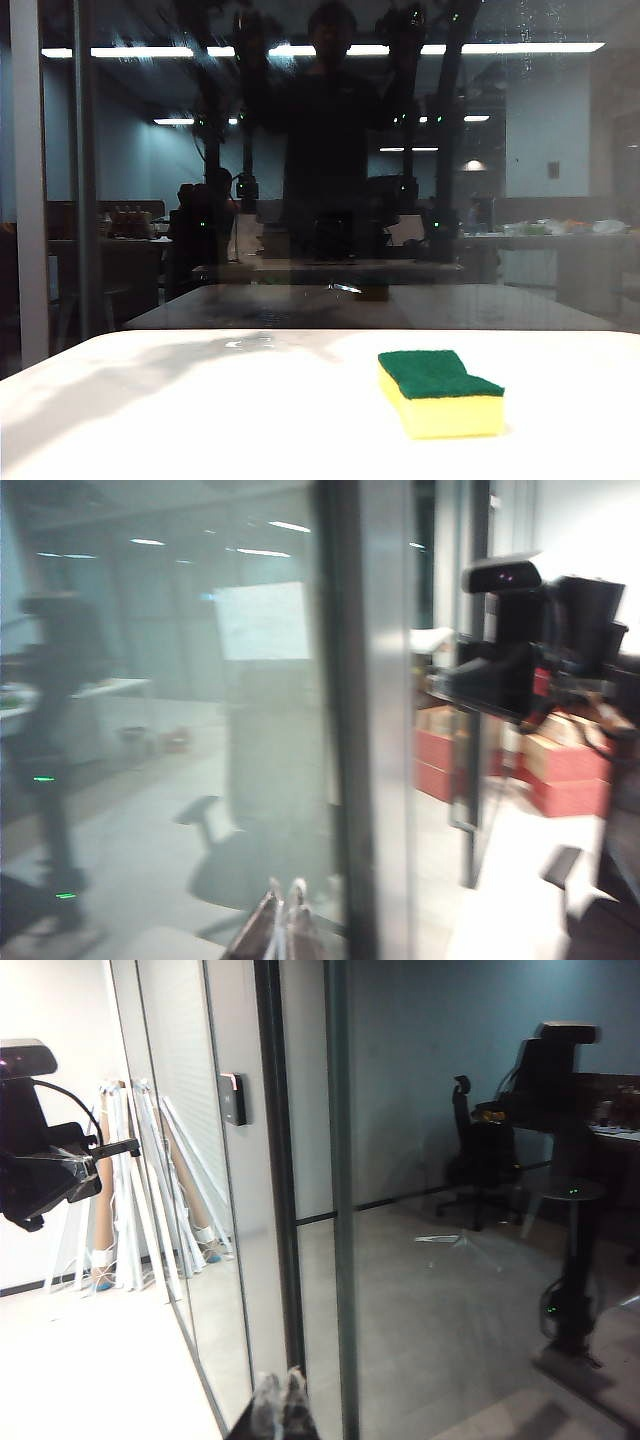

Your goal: Reach upward to find where there is water on the glass, pick up the sponge from the table, dry the water, and finally place the sponge back on the table.

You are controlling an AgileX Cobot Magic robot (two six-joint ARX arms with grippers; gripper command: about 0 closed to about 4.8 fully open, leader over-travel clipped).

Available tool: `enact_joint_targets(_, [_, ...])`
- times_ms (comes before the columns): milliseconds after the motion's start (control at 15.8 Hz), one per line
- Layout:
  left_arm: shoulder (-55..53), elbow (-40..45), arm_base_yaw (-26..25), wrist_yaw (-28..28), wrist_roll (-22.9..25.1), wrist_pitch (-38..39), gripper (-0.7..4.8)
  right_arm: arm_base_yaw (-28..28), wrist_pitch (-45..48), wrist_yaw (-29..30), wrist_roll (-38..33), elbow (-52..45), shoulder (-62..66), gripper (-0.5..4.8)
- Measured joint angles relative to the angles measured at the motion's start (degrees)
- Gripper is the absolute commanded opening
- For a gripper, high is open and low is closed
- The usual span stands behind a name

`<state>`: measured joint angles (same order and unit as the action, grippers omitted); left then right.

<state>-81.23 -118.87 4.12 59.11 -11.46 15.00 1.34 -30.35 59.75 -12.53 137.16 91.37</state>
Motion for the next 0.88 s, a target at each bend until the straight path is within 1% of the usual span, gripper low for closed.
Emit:
enact_joint_targets(63, [0.0,0.0,0.0,-2.7,0.0,0.0,-0.06,0.0,0.0,-1.2,0.0,0.0,0.0,-0.02])
enact_joint_targets(190, [0.0,0.0,0.0,-11.0,0.0,0.0,-0.06,0.0,-0.1,-6.2,0.0,0.1,0.0,-0.02])
enact_joint_targets(379, [0.0,0.0,0.0,-18.9,0.2,0.6,-0.06,0.0,-0.5,-11.0,0.0,0.1,0.0,-0.02])
enact_joint_targets(506, [0.0,0.0,0.0,-26.6,0.8,1.6,-0.06,0.0,-0.5,-19.3,0.0,0.1,0.0,-0.02])
enact_joint_targets(695, [0.0,0.0,0.0,-35.4,5.6,1.8,-0.06,0.0,-0.6,-32.2,0.0,0.1,0.0,-0.02])
enact_joint_targets(822, [0.0,0.0,0.0,-40.4,7.7,2.3,-0.06,0.0,-1.2,-38.2,0.4,0.1,0.0,-0.02])
enact_joint_targets(885, [0.0,0.0,0.0,-45.9,8.2,3.1,-0.06,0.0,-2.3,-43.2,0.9,0.1,0.0,-0.02])
